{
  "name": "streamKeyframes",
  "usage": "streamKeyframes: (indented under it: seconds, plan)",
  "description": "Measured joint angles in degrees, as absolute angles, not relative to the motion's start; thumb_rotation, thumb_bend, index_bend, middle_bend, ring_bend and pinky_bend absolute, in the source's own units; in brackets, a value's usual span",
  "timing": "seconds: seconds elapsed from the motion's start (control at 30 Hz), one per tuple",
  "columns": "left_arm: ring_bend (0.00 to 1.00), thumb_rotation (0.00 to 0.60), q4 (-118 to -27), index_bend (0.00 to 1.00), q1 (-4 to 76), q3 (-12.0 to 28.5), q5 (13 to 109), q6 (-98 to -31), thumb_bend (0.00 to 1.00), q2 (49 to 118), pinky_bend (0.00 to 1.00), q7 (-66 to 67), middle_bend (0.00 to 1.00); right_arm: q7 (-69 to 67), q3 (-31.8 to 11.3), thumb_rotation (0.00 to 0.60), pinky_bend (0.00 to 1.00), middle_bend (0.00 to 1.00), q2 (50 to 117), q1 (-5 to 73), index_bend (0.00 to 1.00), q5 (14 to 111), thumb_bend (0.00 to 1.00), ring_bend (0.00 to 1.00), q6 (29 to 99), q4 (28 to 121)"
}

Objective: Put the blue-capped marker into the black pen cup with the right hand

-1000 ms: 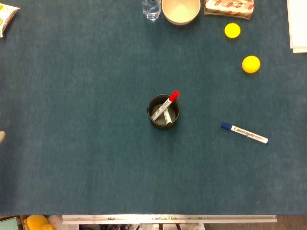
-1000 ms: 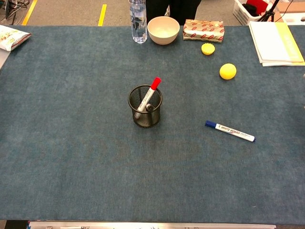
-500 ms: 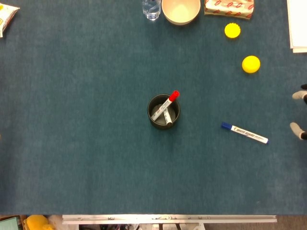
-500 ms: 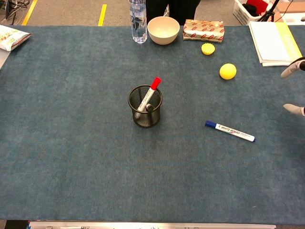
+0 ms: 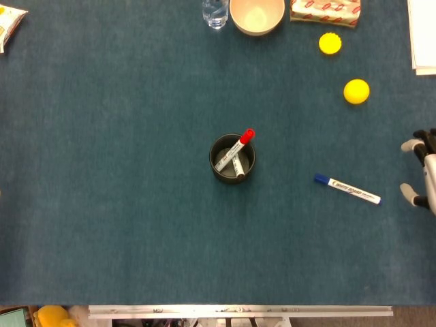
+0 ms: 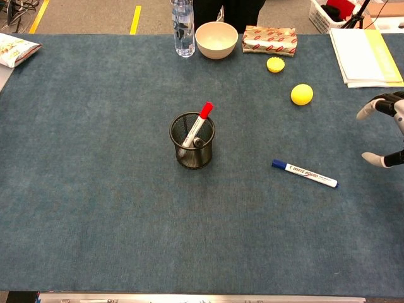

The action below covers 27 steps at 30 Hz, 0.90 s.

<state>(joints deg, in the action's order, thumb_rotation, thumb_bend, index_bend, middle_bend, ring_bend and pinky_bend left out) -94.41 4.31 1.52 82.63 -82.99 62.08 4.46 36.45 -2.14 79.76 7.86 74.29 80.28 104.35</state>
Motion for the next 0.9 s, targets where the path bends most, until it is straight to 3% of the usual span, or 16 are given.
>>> streamKeyframes:
  seconds: [0.9]
  plan:
    - [0.28,0.6,-94.7,0.46,4.3,1.5,82.5,-82.5,0.15,61.5,0.45,3.7,0.36,40.7,-1.1,0.6,0.23,0.25,89.0,8.9,0.4,70.3,0.15,0.16,78.4,100.4]
